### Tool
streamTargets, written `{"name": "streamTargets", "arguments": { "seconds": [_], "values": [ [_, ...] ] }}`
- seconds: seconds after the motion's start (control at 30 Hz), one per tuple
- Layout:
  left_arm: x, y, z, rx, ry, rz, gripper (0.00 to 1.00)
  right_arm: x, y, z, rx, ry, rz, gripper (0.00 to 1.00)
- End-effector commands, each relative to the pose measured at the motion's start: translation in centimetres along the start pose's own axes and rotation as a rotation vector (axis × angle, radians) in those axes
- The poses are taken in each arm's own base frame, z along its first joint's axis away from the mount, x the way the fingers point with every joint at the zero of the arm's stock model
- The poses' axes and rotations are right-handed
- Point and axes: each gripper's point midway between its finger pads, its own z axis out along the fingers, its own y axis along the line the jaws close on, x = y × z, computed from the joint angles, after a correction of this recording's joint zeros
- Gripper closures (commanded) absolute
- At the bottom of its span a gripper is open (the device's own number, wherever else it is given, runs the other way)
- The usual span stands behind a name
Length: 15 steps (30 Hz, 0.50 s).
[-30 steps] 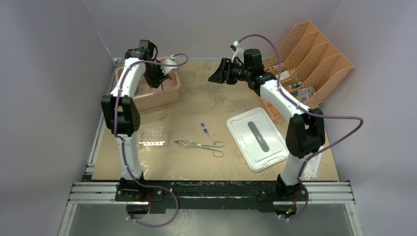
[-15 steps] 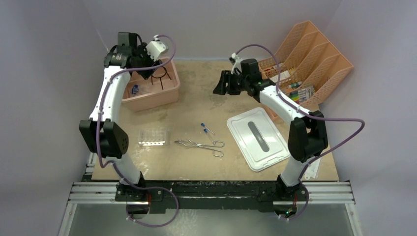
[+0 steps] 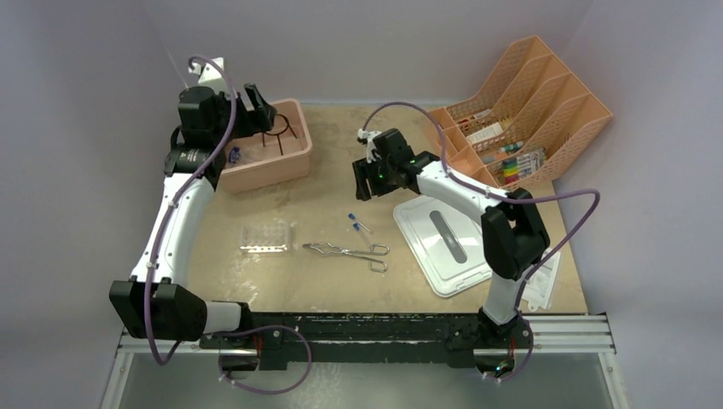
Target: Organize the chemistry lab equipment
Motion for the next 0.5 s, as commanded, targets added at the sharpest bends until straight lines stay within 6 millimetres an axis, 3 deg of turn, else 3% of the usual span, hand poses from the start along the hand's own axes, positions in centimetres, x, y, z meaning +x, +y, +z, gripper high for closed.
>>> {"name": "streamTargets", "arguments": {
  "seconds": [0.0,0.2,0.47],
  "values": [
    [3.4,-1.4,0.1,0.031,0.068,-0.354,0.21,0.5,0.3,0.3,0.068,0.02,-0.095,0.38],
    [8.2,0.1,-1.8,-0.045,0.128,-0.383,0.2,2.7,1.8,1.0,0.059,0.071,-0.209,0.39],
    [8.6,1.9,-2.7,-0.159,0.11,-0.398,0.29,7.2,7.4,1.7,-0.124,0.148,-0.537,0.39]
  ]
}}
